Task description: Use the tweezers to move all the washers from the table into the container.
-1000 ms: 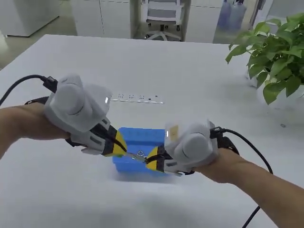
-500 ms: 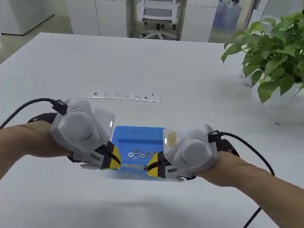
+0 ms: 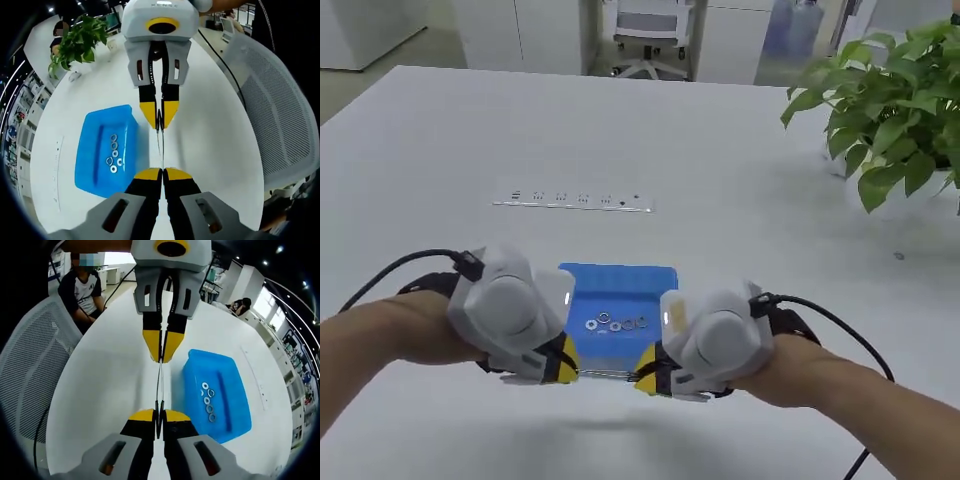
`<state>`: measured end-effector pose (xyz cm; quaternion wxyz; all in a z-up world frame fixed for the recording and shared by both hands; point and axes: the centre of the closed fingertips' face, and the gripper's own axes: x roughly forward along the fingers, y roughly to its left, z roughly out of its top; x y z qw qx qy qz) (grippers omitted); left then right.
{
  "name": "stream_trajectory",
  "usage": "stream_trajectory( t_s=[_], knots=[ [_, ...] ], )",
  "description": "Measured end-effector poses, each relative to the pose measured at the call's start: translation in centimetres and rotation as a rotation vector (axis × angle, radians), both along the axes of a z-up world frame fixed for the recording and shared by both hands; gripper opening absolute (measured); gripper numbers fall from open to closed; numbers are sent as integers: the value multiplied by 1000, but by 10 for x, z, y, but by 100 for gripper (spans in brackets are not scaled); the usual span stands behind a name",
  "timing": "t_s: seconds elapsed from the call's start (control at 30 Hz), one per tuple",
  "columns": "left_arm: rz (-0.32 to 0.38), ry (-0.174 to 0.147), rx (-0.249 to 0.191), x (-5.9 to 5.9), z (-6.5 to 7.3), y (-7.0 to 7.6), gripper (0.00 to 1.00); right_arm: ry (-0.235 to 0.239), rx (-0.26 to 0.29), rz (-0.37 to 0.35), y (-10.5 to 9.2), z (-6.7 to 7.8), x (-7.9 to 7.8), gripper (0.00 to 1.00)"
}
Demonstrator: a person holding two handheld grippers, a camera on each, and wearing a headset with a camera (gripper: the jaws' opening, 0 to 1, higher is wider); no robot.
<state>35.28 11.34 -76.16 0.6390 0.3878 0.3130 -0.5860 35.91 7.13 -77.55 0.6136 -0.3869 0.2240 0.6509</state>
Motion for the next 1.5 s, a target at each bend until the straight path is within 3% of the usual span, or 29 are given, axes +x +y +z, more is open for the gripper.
stream_trajectory(
  t_s=[0.4,0.9,1.1,1.5],
  knots=[
    [6,21,15,-11,-26,1,6,26,-18,-7,0,-23,-12,6],
    [5,60,38,-16,-43,7,6,71,-26,-22,5,-39,-19,9],
    [26,70,26,-16,-46,8,6,84,-21,-33,6,-40,-18,10],
    [23,77,41,-17,-52,10,6,111,-19,-55,4,-40,-19,12]
  ],
)
